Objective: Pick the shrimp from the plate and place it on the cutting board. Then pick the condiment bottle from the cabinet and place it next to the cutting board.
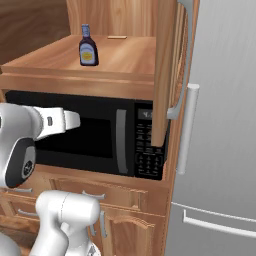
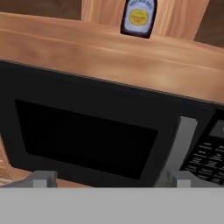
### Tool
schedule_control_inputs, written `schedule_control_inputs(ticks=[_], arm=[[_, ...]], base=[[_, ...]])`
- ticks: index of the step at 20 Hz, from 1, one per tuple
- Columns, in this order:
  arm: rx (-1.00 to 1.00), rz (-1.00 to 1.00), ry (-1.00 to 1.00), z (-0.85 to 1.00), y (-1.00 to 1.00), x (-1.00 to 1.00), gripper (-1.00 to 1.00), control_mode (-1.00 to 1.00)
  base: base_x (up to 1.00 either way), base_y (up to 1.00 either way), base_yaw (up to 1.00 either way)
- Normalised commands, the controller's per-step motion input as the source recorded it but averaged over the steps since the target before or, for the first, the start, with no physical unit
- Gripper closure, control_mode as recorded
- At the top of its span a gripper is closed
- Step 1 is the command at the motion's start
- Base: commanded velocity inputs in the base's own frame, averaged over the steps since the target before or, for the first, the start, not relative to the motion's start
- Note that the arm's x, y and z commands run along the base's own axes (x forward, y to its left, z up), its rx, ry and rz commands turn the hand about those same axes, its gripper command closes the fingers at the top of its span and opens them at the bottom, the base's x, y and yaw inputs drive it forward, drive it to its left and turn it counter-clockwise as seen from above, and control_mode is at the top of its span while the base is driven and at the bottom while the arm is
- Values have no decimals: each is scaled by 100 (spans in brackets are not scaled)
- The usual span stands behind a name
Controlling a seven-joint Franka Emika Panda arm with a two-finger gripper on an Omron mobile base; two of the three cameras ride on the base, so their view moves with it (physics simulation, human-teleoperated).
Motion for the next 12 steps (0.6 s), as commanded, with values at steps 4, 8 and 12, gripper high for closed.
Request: schedule_control_inputs(ticks=[4,8,12], arm=[[-1,0,-11,2,0,-42,-100,-100],[-1,0,-13,4,0,-44,-100,-100],[0,0,-13,5,0,-44,-100,-100]], base=[[0,0,0],[0,0,0],[0,0,0]])
